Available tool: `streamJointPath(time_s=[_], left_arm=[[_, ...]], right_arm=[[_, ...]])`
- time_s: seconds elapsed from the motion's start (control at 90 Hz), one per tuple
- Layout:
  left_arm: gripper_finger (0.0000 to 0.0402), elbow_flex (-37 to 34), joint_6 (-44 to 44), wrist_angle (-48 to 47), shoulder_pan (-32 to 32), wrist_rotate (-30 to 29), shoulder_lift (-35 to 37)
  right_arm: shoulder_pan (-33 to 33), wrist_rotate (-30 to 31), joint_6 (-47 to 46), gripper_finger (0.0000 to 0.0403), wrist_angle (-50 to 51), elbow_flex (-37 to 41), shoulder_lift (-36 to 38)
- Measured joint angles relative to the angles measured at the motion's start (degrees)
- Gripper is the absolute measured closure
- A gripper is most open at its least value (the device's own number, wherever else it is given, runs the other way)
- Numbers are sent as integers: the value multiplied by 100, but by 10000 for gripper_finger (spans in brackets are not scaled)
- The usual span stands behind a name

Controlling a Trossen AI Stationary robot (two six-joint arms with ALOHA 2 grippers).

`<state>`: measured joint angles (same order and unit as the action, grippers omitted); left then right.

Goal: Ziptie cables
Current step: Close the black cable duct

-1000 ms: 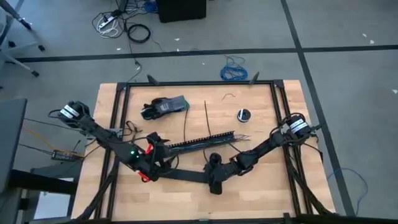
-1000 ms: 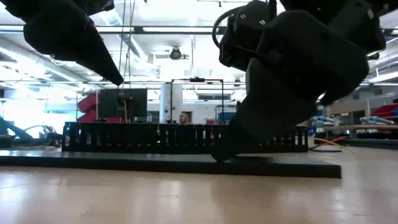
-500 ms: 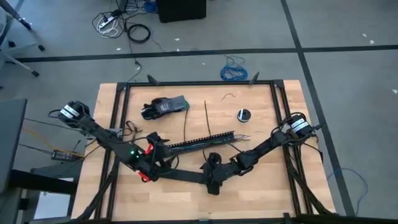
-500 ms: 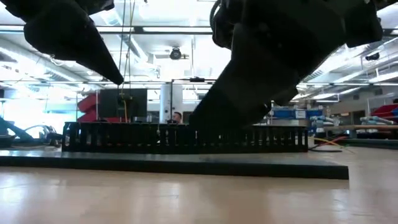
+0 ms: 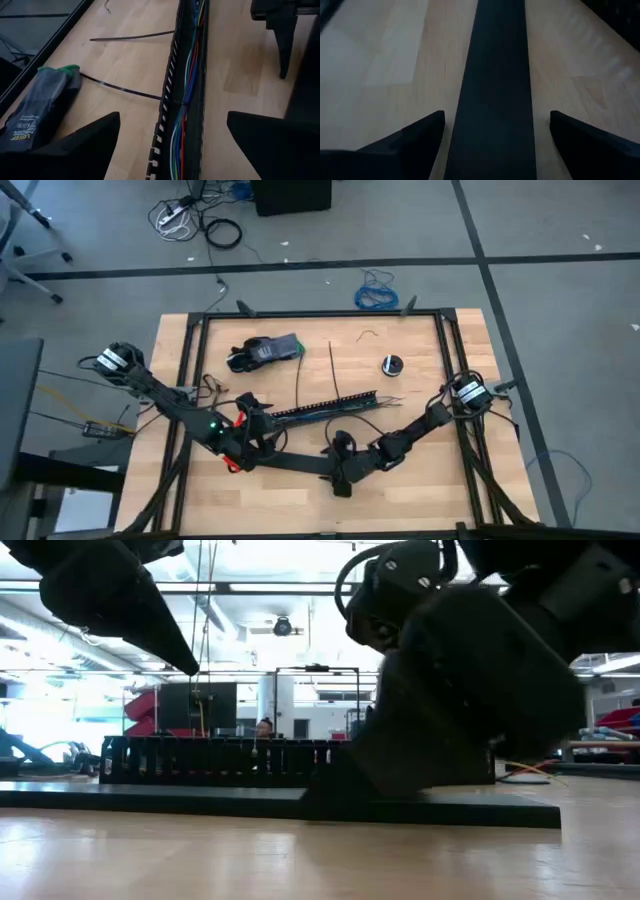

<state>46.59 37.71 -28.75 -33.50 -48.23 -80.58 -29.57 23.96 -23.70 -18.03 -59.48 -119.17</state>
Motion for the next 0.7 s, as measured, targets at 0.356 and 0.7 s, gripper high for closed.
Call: streamJointPath(time_s=[0.356,0.7], left_arm=[[37,-1,-7,7,0,-2,0],[37,-1,-25,2,0,-2,0]], right_arm=[[-45,15,42,149,621,-2,180],[-45,-532,65,173,2914,63,1364]])
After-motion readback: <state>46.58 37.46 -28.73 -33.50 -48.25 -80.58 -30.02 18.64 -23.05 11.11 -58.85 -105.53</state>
